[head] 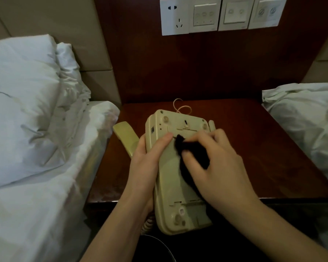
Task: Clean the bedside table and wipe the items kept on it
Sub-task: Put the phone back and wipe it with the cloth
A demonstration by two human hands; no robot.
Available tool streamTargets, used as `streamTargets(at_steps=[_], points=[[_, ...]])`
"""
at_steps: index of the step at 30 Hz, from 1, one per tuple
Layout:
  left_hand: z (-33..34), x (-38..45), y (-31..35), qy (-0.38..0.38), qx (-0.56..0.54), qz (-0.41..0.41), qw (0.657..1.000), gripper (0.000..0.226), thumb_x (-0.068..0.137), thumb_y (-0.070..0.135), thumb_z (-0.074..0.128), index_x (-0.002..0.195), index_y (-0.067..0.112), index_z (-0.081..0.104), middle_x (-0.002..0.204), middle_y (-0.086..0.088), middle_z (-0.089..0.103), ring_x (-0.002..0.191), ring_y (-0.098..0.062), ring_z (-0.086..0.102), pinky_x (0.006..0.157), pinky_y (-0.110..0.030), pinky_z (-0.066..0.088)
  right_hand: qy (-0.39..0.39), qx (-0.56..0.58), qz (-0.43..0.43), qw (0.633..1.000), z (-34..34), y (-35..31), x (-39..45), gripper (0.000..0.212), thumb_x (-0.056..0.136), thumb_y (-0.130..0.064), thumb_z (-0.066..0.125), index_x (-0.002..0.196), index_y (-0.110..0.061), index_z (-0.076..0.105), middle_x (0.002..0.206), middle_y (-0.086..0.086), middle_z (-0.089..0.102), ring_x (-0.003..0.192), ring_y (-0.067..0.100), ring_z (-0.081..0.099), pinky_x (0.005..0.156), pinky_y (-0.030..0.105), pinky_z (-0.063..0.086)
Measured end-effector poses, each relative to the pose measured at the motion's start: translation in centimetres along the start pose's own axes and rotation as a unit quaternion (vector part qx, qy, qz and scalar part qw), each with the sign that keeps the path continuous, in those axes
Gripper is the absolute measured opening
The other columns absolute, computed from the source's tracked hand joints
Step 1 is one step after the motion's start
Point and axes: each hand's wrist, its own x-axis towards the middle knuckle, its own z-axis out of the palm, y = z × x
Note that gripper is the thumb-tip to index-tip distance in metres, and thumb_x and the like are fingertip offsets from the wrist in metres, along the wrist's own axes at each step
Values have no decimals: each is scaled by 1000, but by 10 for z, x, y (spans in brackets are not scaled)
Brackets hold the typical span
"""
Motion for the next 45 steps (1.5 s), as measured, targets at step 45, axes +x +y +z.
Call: streamTargets(at_steps=[45], points=[[-4, 2, 6, 86, -2, 76, 993, 29, 93, 22, 68, 120, 33, 68, 110, 0, 78, 102, -25, 76, 88, -50, 61, -13, -74, 23, 997, -13, 26, -5, 12, 93, -46, 53, 102, -39, 51, 100, -18, 42, 81, 3, 57, 66, 20, 49]])
